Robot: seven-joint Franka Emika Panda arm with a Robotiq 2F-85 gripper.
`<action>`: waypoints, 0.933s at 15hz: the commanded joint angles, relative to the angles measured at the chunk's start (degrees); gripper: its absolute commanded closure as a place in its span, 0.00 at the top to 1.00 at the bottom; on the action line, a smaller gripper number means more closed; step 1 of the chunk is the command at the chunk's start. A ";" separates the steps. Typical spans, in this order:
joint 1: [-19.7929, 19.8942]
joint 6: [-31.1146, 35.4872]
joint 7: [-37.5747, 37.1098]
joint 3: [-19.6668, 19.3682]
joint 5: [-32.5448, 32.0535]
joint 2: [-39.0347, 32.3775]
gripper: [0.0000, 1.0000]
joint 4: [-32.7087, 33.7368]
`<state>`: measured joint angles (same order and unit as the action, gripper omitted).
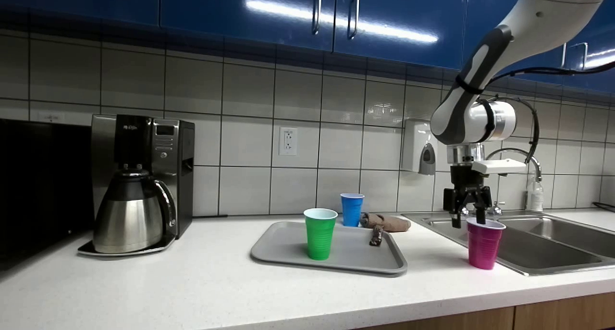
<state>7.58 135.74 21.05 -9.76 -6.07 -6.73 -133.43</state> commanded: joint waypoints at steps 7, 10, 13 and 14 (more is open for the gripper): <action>1.96 3.65 2.31 0.56 -0.61 -2.55 0.58 -0.03; 2.13 3.99 2.48 0.53 -0.69 -2.27 0.34 -0.29; 2.20 4.13 2.59 0.52 -0.78 -2.10 0.12 -0.49; 2.21 4.08 2.58 0.50 -0.82 -2.09 0.05 -0.51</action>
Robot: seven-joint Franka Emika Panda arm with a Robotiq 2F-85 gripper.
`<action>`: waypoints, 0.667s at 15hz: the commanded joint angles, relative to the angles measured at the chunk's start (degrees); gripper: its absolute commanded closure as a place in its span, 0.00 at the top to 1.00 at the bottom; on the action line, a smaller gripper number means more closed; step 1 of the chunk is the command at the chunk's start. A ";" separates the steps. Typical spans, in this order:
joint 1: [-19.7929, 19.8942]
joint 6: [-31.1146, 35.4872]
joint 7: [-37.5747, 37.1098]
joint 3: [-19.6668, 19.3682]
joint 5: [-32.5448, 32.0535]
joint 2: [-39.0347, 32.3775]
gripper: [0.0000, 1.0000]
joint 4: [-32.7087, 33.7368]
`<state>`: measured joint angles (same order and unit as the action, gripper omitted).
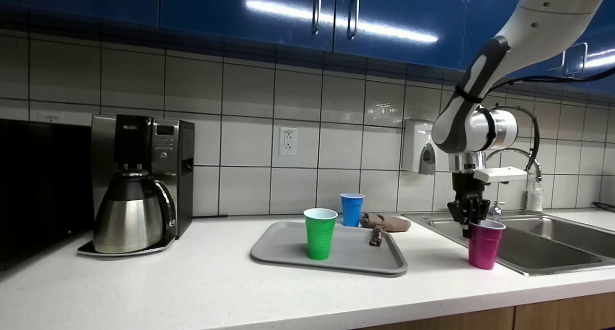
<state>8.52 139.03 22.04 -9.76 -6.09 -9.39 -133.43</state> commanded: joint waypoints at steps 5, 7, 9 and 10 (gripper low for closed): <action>1.44 1.25 1.37 0.38 -1.59 1.19 0.01 -0.80; 1.41 1.10 1.21 0.39 -1.88 1.80 0.01 -0.80; 1.30 0.72 1.26 0.49 -1.87 2.49 0.01 -0.70; 1.20 0.74 1.32 0.59 -1.86 2.86 0.01 -0.70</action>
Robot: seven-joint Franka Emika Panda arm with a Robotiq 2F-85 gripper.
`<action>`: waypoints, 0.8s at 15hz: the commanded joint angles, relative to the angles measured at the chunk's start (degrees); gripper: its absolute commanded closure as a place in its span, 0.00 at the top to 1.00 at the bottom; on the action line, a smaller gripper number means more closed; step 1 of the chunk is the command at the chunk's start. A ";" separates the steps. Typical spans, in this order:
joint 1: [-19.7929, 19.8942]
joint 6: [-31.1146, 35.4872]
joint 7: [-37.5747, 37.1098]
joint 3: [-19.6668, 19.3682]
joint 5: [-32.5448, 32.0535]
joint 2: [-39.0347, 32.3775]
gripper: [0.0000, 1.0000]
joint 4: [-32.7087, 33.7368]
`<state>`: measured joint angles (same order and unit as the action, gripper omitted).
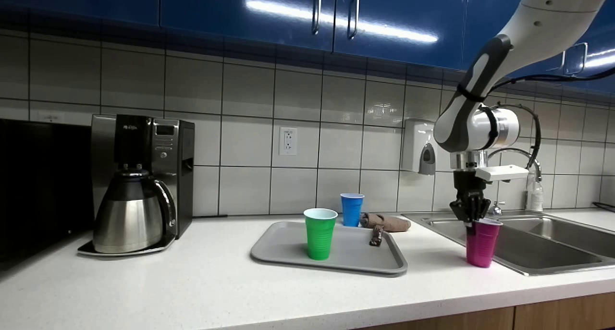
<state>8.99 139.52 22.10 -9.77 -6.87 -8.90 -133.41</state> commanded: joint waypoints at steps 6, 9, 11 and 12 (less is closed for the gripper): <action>-0.37 1.05 1.98 1.88 -0.35 4.81 0.01 -1.03; -1.37 1.89 2.20 3.21 0.42 5.62 0.01 -0.81; -2.21 2.76 2.64 4.09 0.80 6.14 0.01 -0.98; -2.58 3.28 2.81 4.52 0.87 6.34 0.01 -1.12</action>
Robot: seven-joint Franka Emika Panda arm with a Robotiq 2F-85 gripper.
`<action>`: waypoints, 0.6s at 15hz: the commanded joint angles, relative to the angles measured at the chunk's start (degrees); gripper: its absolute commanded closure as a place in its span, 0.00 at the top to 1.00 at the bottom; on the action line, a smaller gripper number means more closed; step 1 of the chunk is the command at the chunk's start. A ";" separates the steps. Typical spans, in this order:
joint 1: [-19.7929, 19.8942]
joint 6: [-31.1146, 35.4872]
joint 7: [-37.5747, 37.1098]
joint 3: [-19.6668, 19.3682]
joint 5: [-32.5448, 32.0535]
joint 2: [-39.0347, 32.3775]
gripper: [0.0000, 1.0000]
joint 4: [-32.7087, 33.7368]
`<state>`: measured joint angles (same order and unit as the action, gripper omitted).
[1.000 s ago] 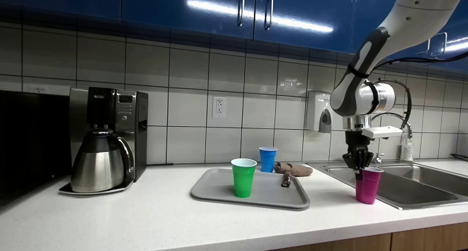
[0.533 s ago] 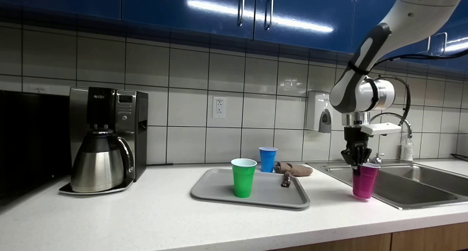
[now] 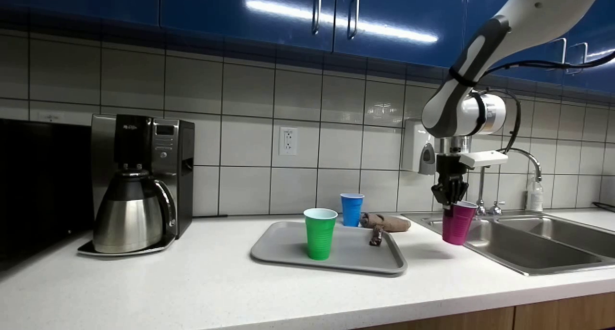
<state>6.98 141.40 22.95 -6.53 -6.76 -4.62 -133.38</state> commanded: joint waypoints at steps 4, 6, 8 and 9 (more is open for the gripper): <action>-2.02 2.61 3.68 2.92 2.44 2.84 0.01 -1.61; -2.68 3.15 4.51 3.58 3.25 3.04 0.01 -1.83; -3.22 3.78 5.49 4.25 3.83 3.08 0.01 -2.16; -3.52 4.04 5.94 4.55 4.08 3.06 0.01 -2.29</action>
<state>3.73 143.98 25.89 -3.00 -4.31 -3.62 -133.65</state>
